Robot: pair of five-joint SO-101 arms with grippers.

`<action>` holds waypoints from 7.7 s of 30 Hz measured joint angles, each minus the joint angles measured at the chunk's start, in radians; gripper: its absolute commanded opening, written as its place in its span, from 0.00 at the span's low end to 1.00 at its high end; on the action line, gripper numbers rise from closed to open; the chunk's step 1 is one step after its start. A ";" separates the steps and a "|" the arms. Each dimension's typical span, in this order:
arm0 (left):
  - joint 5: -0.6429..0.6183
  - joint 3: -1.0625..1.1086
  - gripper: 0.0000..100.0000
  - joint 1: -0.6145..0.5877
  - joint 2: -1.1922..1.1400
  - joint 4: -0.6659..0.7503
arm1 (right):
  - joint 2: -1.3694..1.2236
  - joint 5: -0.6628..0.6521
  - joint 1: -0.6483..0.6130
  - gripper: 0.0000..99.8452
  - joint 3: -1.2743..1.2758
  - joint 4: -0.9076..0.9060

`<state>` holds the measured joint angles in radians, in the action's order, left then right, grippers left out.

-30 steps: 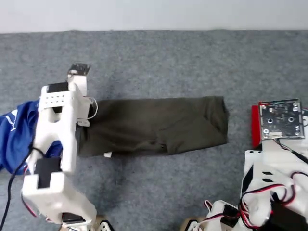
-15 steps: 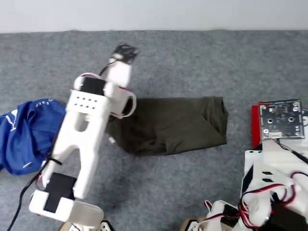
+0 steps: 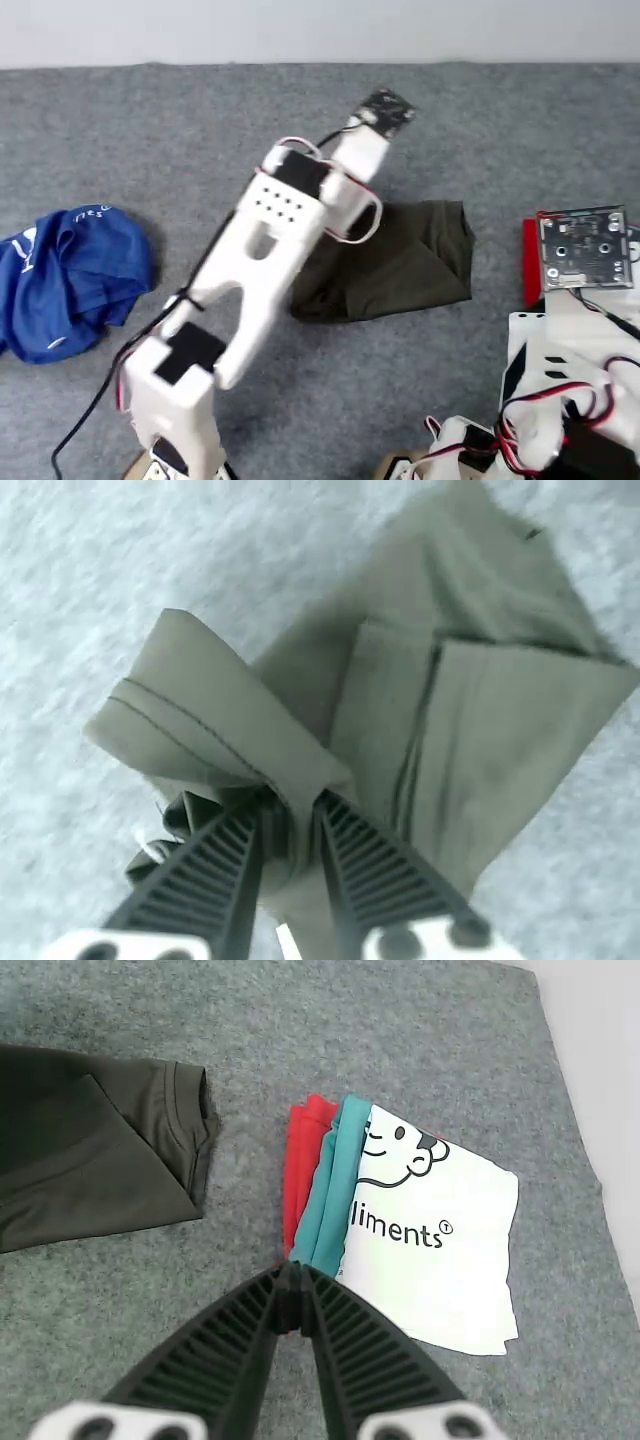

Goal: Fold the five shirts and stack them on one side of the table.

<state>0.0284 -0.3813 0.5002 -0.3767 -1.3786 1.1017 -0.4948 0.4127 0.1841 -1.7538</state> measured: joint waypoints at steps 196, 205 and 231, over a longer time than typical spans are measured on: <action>0.107 0.345 0.02 -0.904 0.637 -0.358 | -1.344 0.351 -0.373 0.40 -0.270 0.273; 0.107 0.345 0.02 -0.904 0.637 -0.358 | -1.516 0.457 -0.387 0.40 -0.270 0.327; 0.107 0.345 0.02 -0.904 0.637 -0.358 | -1.637 -0.144 -0.325 0.01 -0.396 0.342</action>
<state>0.1358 -0.0361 -0.4035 0.2601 -1.7361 -0.5355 -0.6391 0.0875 -0.2117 -1.4116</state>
